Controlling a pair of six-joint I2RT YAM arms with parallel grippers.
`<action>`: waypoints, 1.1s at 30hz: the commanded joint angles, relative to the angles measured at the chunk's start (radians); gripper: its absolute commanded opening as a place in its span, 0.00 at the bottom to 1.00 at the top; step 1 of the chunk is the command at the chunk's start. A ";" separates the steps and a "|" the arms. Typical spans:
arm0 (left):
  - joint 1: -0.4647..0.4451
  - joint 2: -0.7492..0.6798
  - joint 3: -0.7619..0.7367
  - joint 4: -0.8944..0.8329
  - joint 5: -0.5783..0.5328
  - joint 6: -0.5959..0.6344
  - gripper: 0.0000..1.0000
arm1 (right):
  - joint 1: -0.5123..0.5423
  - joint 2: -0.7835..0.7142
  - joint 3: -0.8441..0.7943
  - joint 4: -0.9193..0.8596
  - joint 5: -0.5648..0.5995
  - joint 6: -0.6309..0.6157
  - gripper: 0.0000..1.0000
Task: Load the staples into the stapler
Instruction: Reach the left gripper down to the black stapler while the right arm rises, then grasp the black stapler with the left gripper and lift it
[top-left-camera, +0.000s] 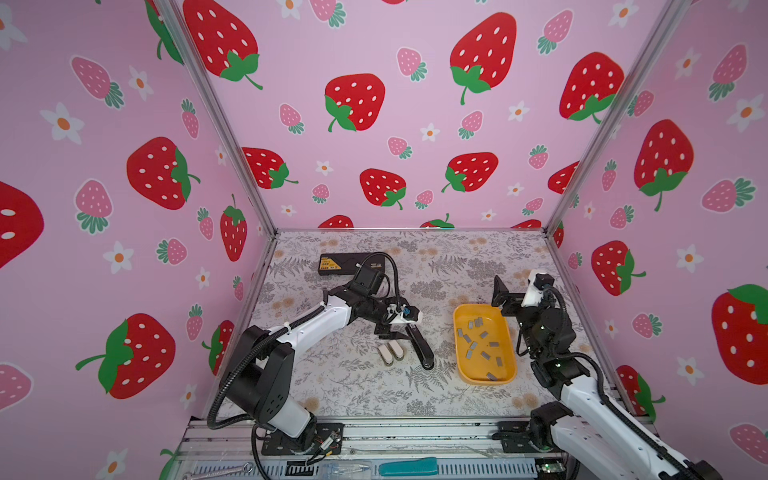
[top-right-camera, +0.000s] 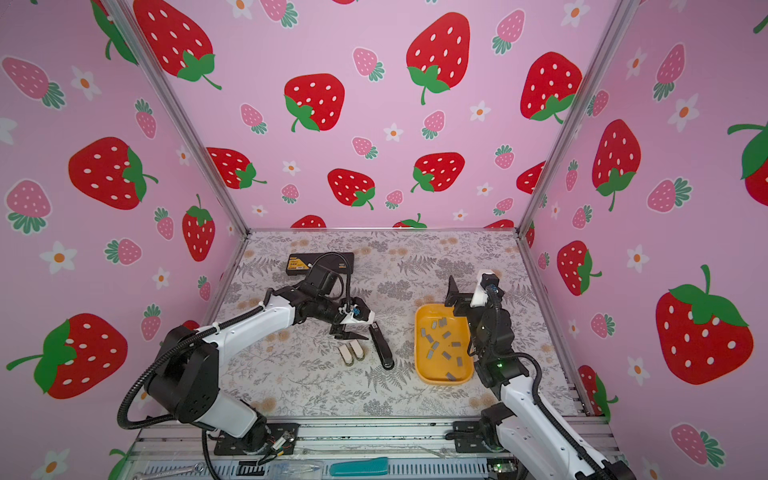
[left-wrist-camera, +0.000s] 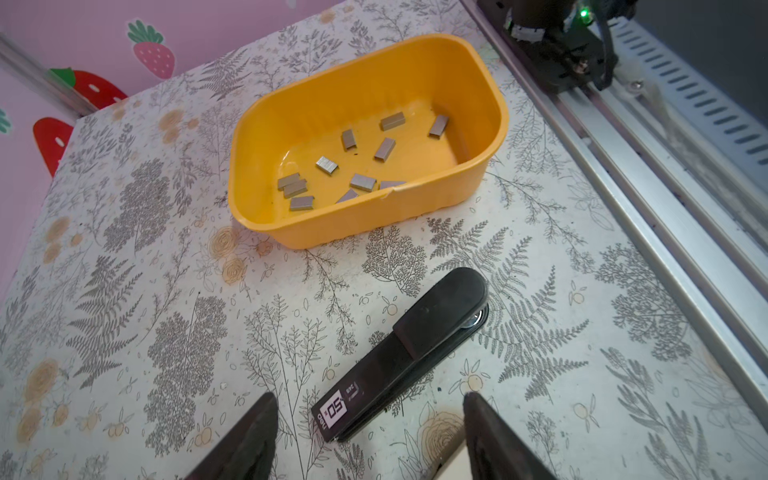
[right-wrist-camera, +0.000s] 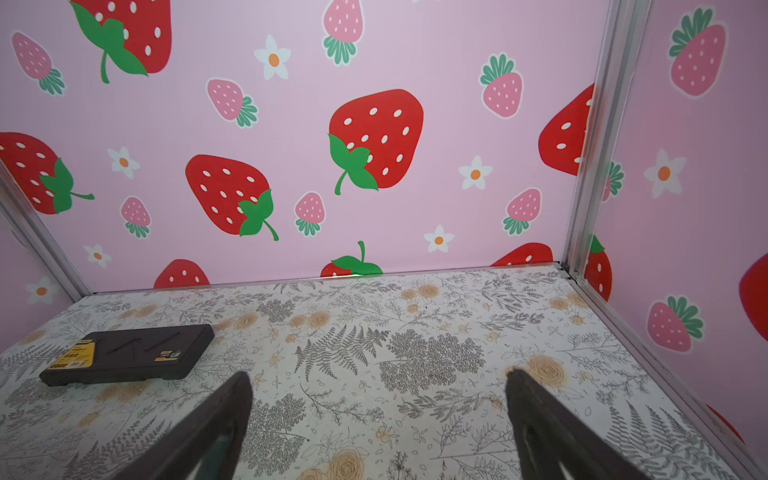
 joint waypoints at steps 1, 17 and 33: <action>-0.061 0.044 0.071 -0.185 0.002 0.149 0.71 | 0.003 0.008 0.052 0.016 -0.037 -0.022 0.99; -0.205 0.182 0.151 -0.223 -0.134 0.121 0.71 | 0.003 0.004 0.034 0.036 -0.087 -0.024 0.99; -0.260 0.346 0.295 -0.297 -0.256 0.099 0.61 | 0.003 -0.016 0.028 0.031 -0.110 -0.021 0.99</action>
